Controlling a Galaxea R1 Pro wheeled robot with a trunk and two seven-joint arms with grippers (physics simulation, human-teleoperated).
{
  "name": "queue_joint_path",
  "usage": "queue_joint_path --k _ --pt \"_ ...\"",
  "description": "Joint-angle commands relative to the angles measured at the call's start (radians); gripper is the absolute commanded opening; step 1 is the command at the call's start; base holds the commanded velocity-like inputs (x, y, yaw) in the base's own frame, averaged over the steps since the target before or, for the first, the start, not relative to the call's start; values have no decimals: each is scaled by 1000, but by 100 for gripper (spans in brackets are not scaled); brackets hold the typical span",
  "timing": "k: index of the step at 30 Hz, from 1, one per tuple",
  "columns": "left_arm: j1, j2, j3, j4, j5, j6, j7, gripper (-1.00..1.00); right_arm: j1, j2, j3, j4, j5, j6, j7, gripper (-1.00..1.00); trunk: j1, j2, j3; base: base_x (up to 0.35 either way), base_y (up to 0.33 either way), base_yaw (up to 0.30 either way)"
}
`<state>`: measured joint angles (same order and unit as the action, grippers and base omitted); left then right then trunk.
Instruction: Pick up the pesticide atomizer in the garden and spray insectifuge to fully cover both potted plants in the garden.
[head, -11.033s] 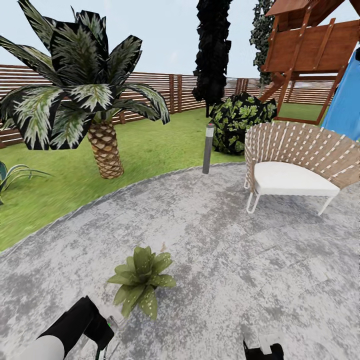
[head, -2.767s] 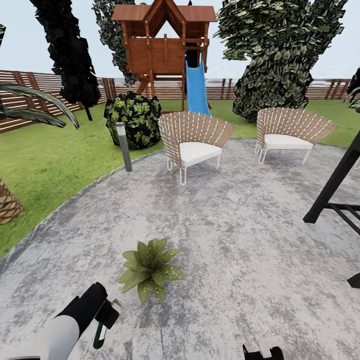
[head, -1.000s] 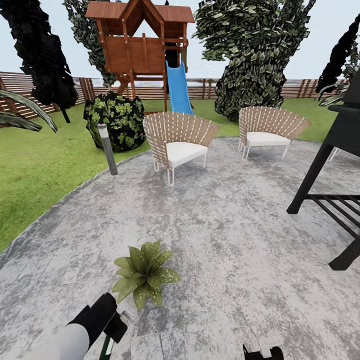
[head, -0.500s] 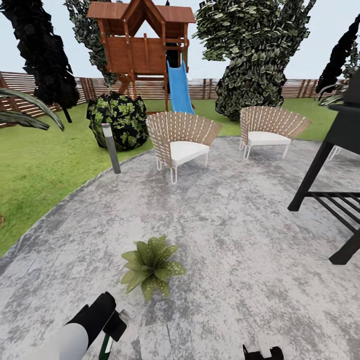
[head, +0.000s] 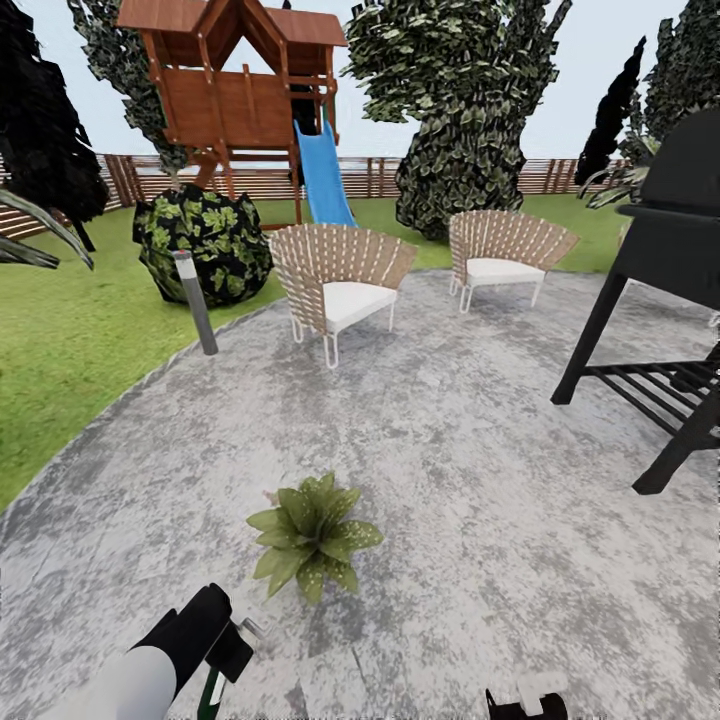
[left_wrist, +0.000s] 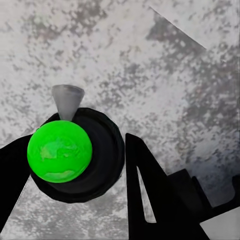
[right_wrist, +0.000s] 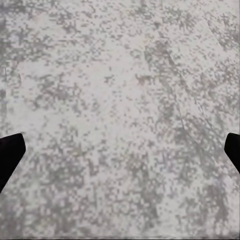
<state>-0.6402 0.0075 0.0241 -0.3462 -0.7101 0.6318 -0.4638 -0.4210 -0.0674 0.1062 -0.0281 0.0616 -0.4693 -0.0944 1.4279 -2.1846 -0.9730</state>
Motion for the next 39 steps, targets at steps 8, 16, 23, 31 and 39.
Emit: queue_joint_path --k 8,16,23,31,39 --pt "0 3 3 -2 -10 2 -7 -100 -1 0 7 2 7 -2 -10 100 0 0 -1 -120 181 -18" --pt "-17 25 2 -6 -15 5 -11 -100 -1 0 7 2 7 -2 -10 100 0 0 -1 -3 4 0" --pt "-54 24 0 -184 -219 22 -308 -100 -1 0 7 1 7 -2 -10 100 0 0 -1 0 0 -11" --pt "-46 18 1 -188 -224 23 -321 -100 -1 0 7 1 7 -2 -10 100 0 0 -1 24 93 -242" --pt "-49 11 0 -188 -225 44 -320 -100 -1 0 7 1 6 -2 -10 100 0 0 -1 53 299 -222"
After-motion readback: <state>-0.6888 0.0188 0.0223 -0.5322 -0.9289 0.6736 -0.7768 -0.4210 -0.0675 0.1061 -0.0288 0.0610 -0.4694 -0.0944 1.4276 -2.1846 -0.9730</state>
